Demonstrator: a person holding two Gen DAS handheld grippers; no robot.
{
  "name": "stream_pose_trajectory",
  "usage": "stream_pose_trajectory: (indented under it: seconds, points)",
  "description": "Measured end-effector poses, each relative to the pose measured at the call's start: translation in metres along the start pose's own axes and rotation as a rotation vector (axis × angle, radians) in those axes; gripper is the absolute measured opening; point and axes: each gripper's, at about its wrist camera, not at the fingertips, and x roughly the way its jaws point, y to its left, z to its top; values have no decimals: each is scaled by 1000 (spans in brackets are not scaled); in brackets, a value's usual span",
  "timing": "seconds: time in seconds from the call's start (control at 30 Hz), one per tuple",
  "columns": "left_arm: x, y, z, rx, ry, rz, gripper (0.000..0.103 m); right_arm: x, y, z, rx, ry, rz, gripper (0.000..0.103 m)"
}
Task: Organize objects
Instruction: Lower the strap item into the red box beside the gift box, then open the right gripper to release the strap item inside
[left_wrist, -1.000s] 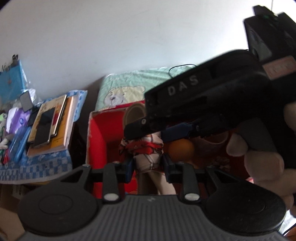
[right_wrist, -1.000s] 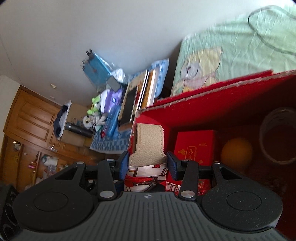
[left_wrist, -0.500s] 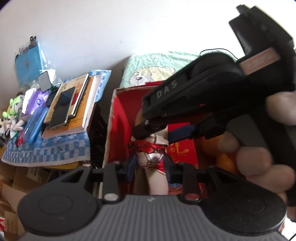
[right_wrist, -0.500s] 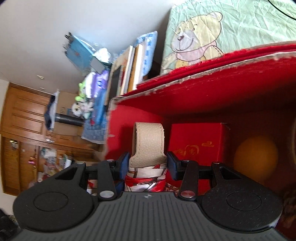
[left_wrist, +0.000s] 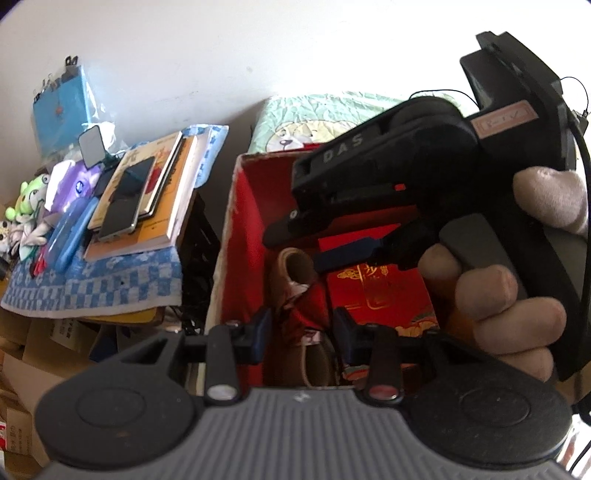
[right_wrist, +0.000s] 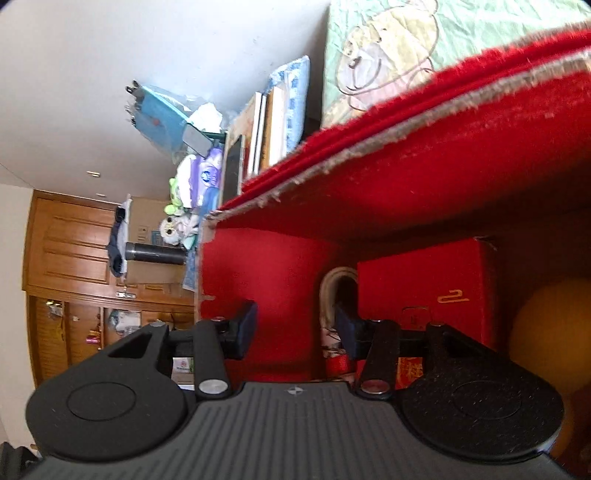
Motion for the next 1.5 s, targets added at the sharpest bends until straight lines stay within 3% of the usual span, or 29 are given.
stream_pose_trajectory:
  seconds: [0.47,1.07,1.5]
  points:
    - [8,-17,5,31,14,-13,54,-34,1,-7,-60,-71,-154,50]
    - [3,-18,5,-1,15,-40,69,-66,12,-49,-157,-303,-421,52]
    - [-6,-26,-4,-10,20,-20,72,-85,9,-80,-185,-352,-488,53]
